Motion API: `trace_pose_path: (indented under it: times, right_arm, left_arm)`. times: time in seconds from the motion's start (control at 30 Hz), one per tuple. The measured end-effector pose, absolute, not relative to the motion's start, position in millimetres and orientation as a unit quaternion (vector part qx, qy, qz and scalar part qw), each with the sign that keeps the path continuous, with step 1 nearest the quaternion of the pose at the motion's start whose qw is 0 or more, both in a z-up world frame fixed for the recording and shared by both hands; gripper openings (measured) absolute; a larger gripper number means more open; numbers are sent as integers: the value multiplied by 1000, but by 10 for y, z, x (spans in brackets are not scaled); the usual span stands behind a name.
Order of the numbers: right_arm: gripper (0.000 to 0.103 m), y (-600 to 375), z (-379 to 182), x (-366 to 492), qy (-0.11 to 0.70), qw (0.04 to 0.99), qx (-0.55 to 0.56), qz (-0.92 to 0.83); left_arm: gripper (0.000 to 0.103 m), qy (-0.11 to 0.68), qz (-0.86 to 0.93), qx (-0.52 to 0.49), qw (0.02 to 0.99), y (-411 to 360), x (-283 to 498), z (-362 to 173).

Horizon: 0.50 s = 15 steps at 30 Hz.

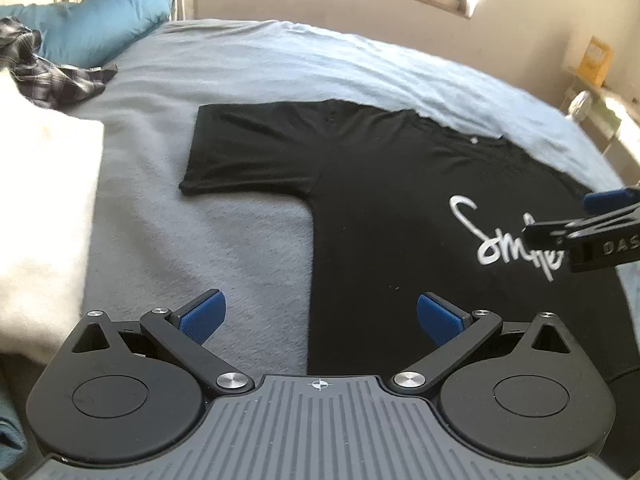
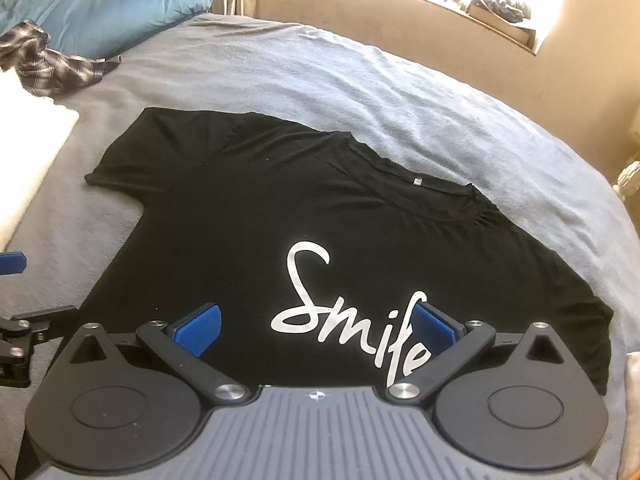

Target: Fold clothes

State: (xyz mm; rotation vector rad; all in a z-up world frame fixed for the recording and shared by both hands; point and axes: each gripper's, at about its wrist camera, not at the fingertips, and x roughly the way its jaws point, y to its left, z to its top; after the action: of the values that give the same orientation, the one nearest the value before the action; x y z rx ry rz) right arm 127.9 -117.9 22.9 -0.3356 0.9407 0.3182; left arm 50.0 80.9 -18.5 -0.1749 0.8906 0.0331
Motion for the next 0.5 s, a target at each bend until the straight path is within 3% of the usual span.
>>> trace_pose_path:
  times: [0.5]
  right_arm:
    - [103, -1185, 227, 1242, 460, 862, -153, 150]
  left_arm:
    - [103, 400, 92, 28, 912, 611, 509, -55]
